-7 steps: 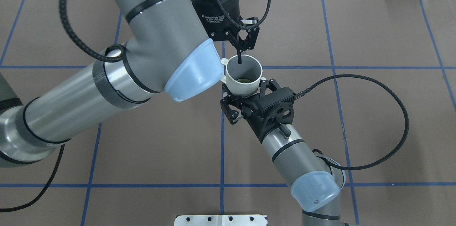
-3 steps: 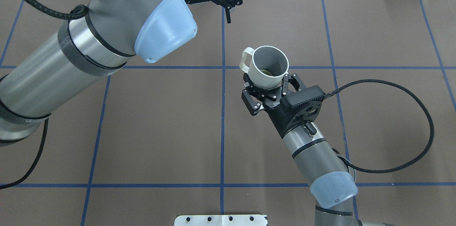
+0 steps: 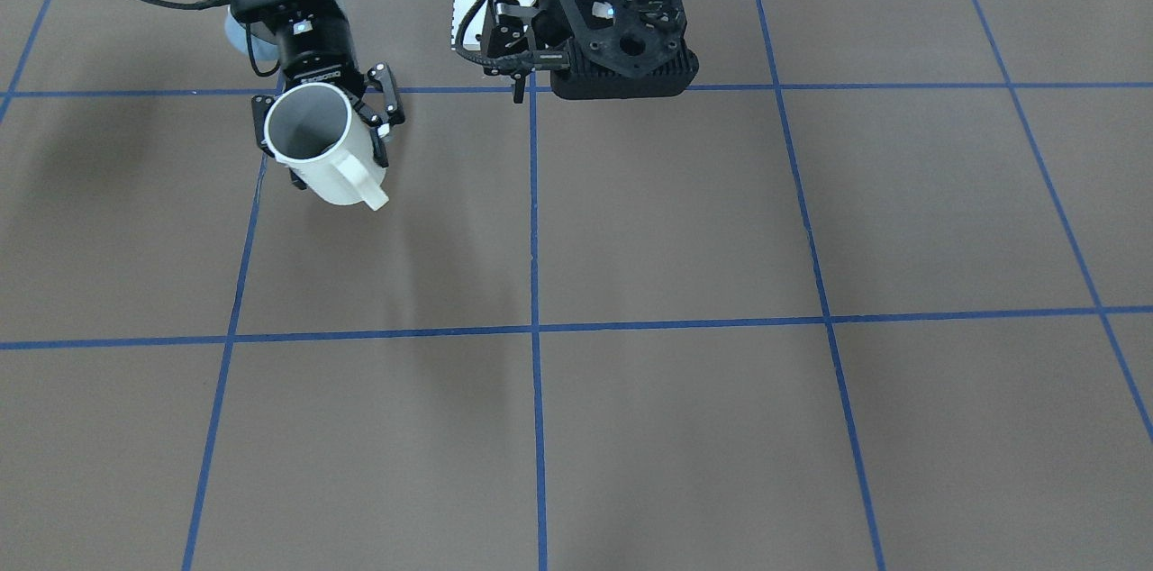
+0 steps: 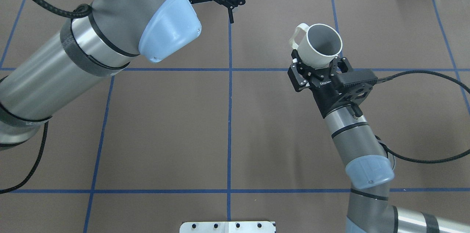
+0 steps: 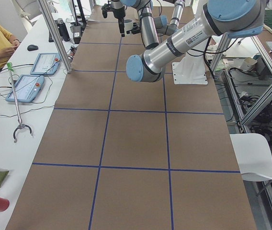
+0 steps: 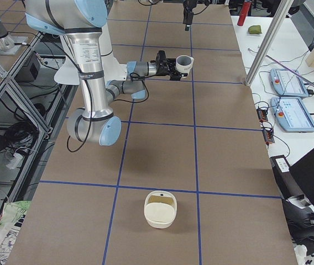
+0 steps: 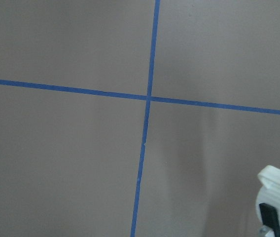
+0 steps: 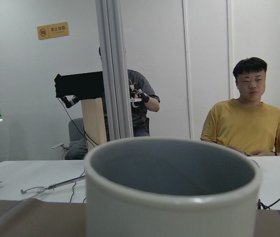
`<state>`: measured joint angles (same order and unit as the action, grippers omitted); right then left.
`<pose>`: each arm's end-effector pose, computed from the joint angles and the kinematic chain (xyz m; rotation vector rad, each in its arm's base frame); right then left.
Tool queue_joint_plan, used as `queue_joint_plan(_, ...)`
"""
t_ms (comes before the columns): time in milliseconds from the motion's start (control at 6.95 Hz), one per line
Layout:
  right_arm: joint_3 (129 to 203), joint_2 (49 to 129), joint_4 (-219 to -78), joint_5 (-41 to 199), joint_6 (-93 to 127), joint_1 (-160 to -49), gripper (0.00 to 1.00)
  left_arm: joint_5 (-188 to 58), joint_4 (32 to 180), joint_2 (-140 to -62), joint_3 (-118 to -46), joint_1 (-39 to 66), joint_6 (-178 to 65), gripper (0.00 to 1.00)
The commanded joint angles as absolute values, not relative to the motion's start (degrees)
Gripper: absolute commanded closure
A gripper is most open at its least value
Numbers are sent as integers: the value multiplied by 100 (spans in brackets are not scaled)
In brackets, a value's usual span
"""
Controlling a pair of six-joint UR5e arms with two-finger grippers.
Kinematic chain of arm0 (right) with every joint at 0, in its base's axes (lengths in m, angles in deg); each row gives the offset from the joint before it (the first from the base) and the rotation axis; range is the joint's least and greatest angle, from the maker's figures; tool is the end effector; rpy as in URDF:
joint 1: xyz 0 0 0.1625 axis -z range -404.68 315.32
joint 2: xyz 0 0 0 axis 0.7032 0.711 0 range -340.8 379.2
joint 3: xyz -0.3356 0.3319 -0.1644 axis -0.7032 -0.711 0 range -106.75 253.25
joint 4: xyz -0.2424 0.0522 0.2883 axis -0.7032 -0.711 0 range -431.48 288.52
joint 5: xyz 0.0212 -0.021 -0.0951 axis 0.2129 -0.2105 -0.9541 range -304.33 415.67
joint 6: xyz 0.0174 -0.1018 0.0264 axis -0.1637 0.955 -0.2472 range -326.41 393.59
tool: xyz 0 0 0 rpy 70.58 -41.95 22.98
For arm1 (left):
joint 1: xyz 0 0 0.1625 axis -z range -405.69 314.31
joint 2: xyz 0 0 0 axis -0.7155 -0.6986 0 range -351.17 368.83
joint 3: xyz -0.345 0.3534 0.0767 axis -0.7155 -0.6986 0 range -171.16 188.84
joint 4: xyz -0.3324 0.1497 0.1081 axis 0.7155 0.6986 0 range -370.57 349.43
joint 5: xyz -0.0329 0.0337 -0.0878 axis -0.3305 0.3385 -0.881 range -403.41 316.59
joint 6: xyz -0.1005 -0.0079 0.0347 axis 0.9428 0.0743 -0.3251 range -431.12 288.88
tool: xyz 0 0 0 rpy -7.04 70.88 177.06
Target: Left arm hands cup to right arm to dump lemon
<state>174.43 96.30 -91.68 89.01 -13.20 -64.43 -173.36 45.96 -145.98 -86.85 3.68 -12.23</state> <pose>-0.3846 -0.3744 0.4011 1.3857 -0.8585 0.4916 0.4067 -0.5733 0.0449 -0.1130 0.9054 -0.0710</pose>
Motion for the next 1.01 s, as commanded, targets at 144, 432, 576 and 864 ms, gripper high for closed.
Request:
queue_joint_plan(144, 17407, 10276, -9222, 10931, -1642, -8111, 86, -17331, 4612, -14481, -8679, 318, -1215, 0)
queue_joint_plan(432, 17398, 10768, -9213, 11490, -2122, -8581, 100, -17331, 4621, -14472, -8679, 309, -1215, 0)
queue_joint_plan(576, 17406, 10997, -9204, 11735, -2178, -8799, 100, -17331, 4621, -14472, -8679, 309, -1198, 0)
queue_joint_plan(864, 17398, 11401, -9161, 12000, -2361, -9108, 100, -17322, 4630, -14472, -8679, 301, -1180, 0)
